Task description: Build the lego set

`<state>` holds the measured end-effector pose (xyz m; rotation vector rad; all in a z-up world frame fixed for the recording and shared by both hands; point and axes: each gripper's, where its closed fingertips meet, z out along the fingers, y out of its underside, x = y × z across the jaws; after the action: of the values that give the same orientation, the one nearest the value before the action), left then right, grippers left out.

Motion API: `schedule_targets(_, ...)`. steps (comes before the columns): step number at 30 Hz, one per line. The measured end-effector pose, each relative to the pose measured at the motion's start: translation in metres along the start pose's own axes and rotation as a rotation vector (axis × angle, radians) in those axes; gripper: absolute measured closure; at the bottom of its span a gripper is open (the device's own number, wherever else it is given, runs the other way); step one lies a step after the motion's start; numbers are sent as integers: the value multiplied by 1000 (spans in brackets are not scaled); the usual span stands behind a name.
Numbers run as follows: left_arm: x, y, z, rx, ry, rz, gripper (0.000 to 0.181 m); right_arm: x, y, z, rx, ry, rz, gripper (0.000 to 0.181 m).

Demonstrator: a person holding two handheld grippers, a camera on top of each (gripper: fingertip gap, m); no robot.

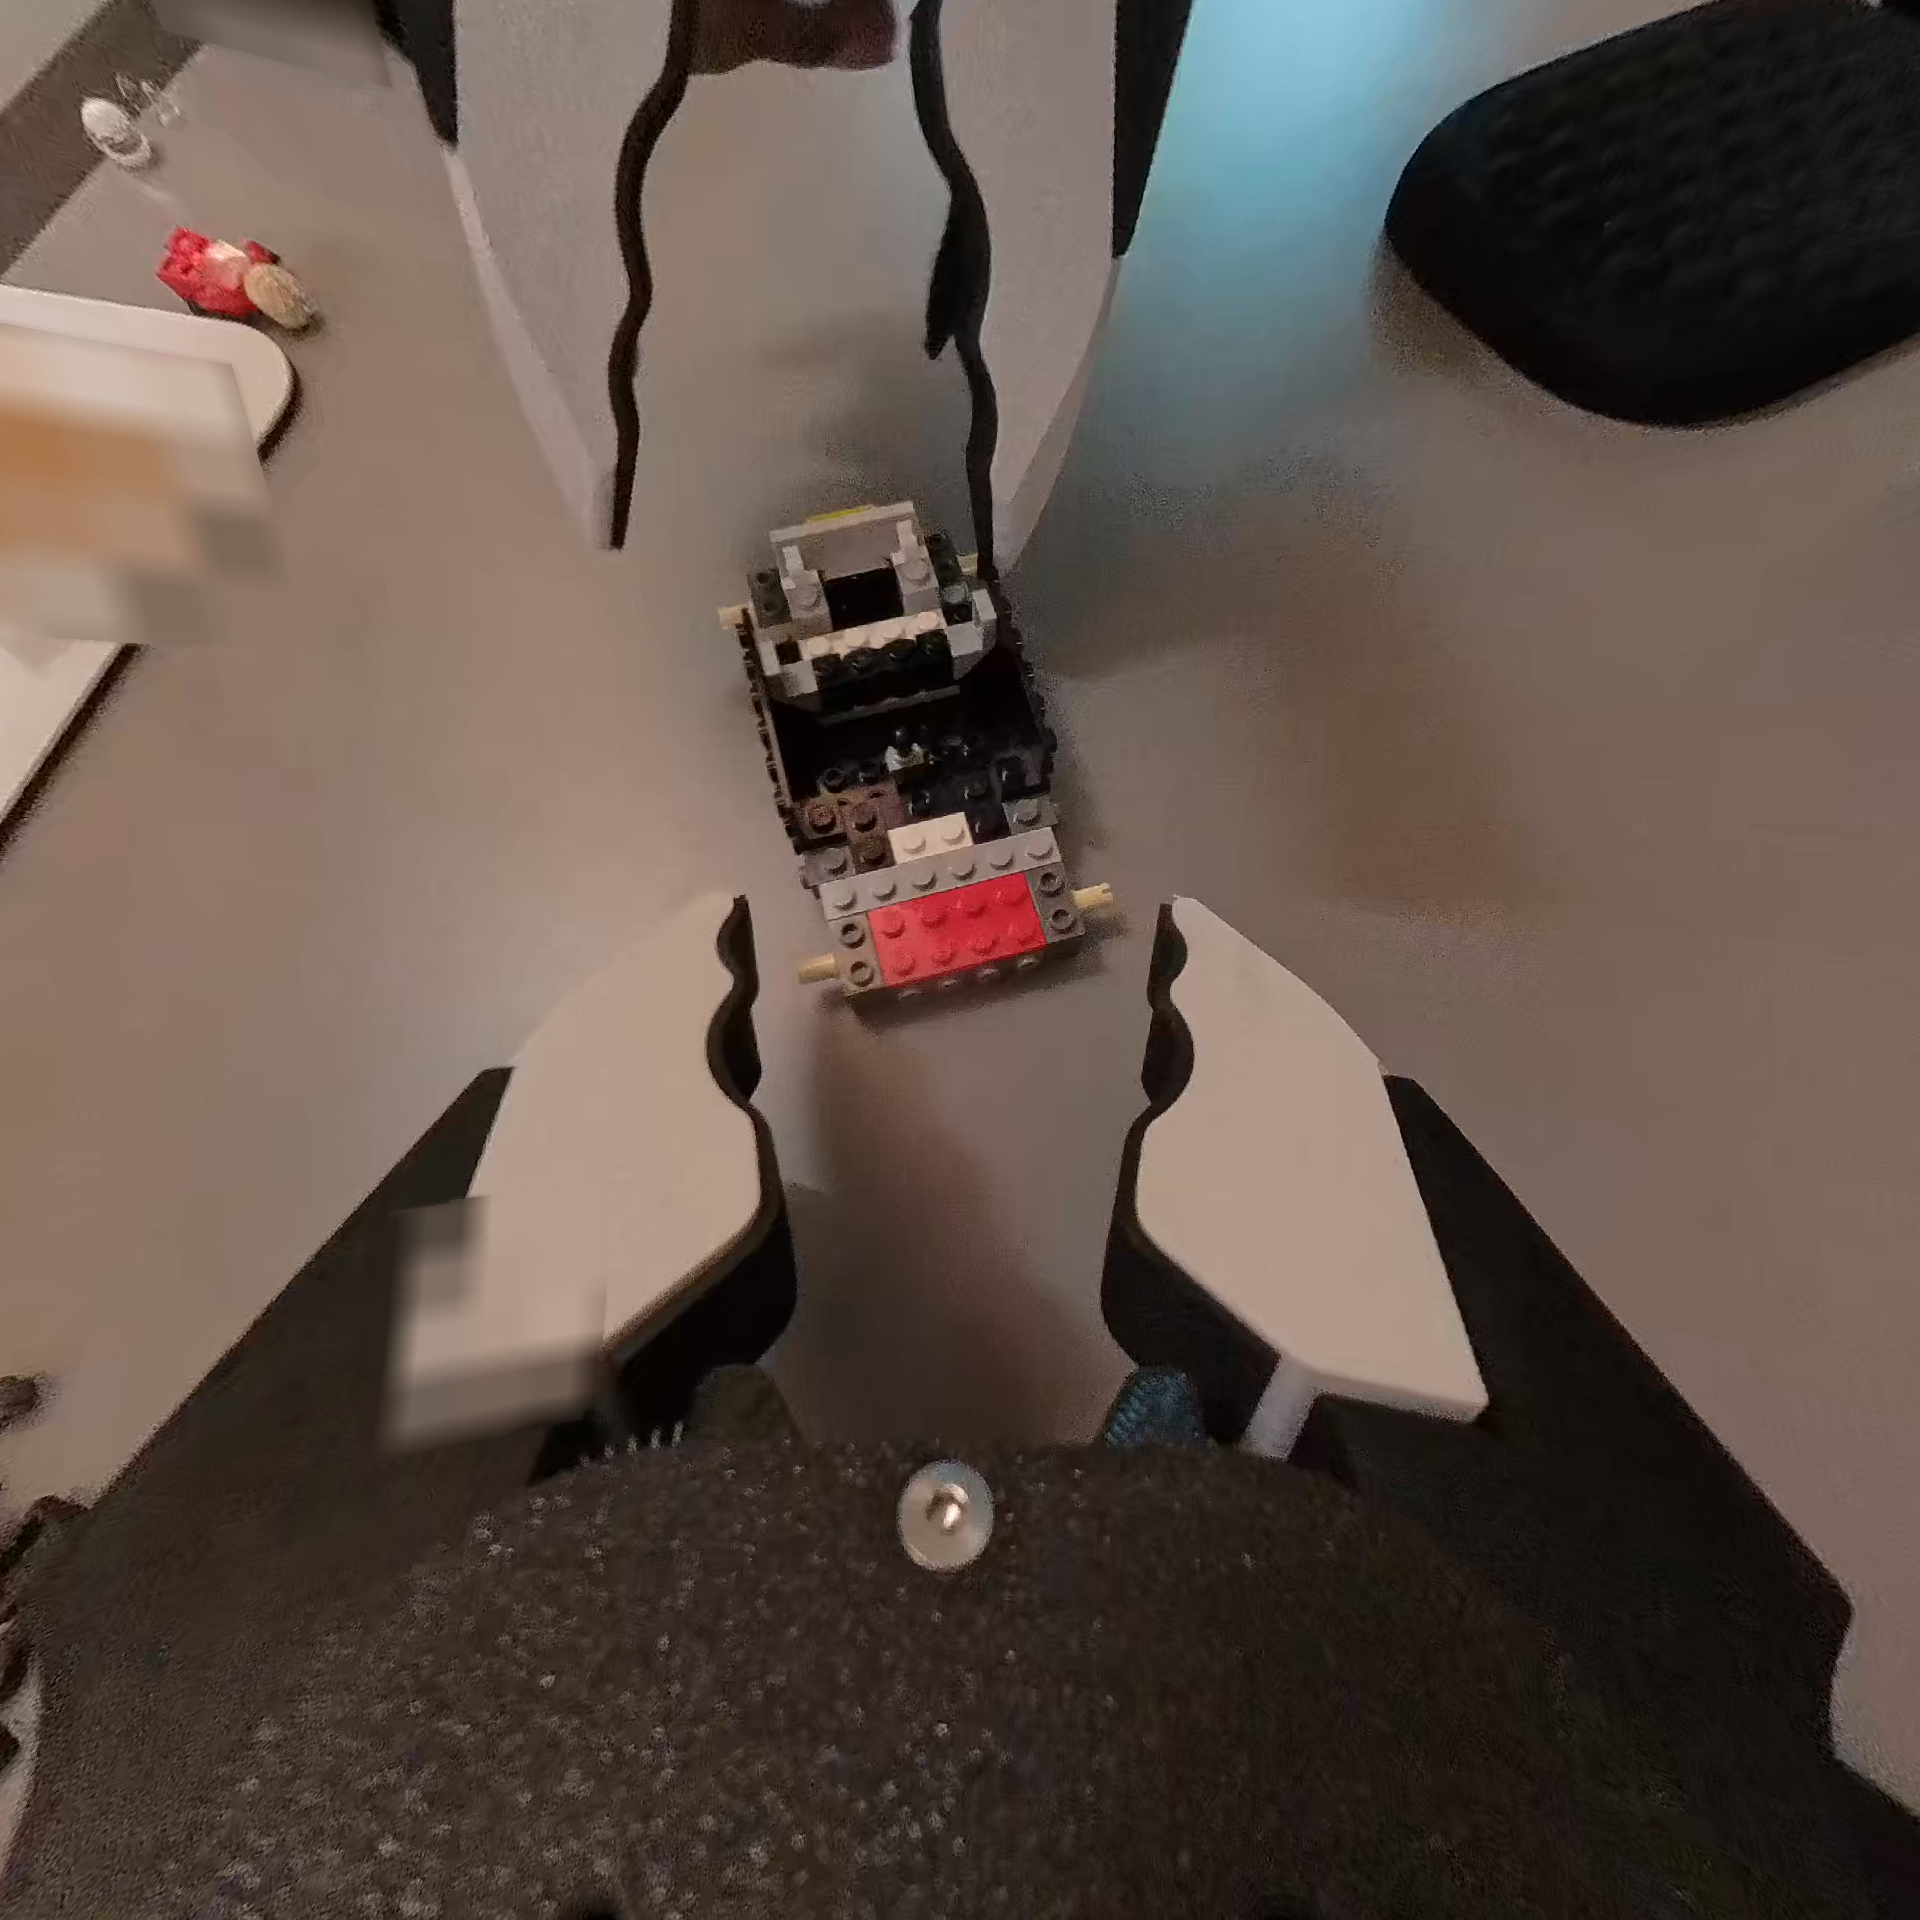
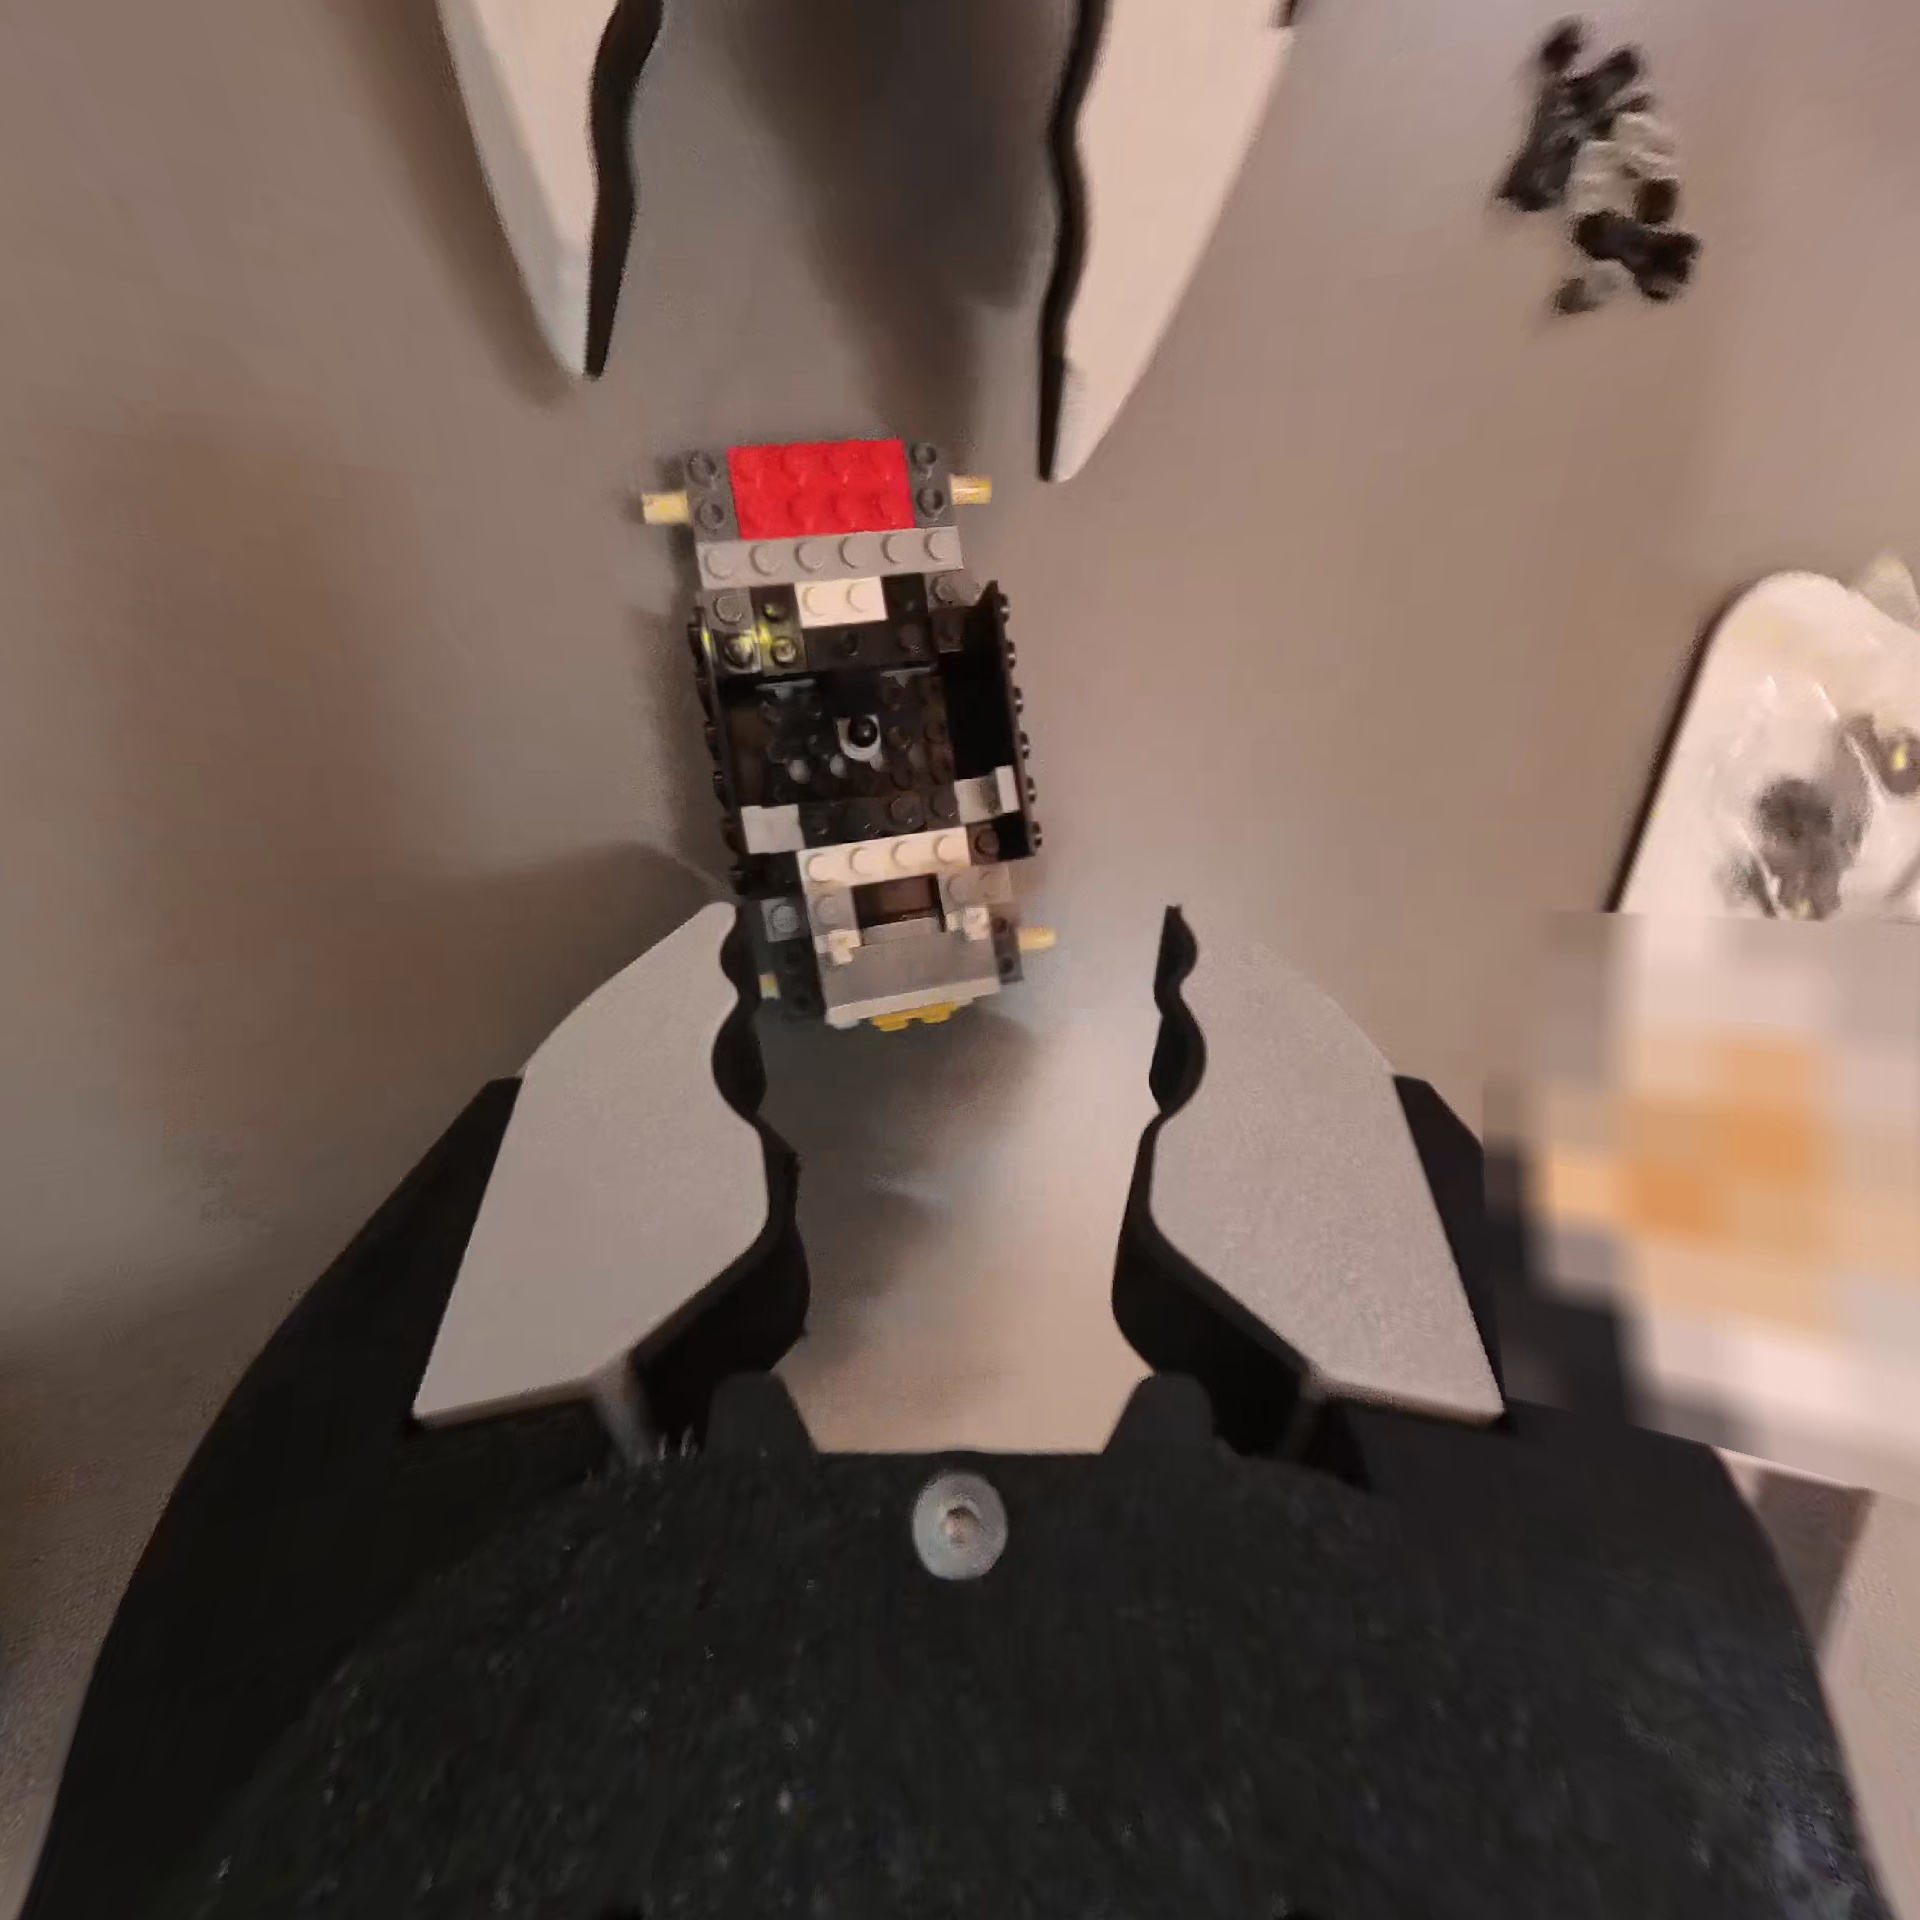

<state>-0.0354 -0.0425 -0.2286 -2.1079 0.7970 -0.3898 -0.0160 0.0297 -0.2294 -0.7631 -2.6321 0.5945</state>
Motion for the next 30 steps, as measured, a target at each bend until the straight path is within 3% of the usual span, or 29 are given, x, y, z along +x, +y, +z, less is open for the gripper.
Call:
schedule_targets(7,-1,9,21,-145,-113,89,117,-8,4,-6,206,284,312,122)
schedule_targets(10,-13,11,19,-143,-162,44,122,-7,-4,-26,381,398,435,133)
schedule_targets(13,-30,14,14,-126,-201,11,122,11,-1,-54,452,555,601,151)
schedule_targets(17,-43,19,8,-90,-141,45,123,30,-6,-82,660,679,916,160)
schedule_targets(23,-54,17,10,-59,11,152,122,38,11,-91,632,922,815,174)
schedule_targets(30,-81,9,21,-47,24,145,122,33,19,-89,608,909,809,181)
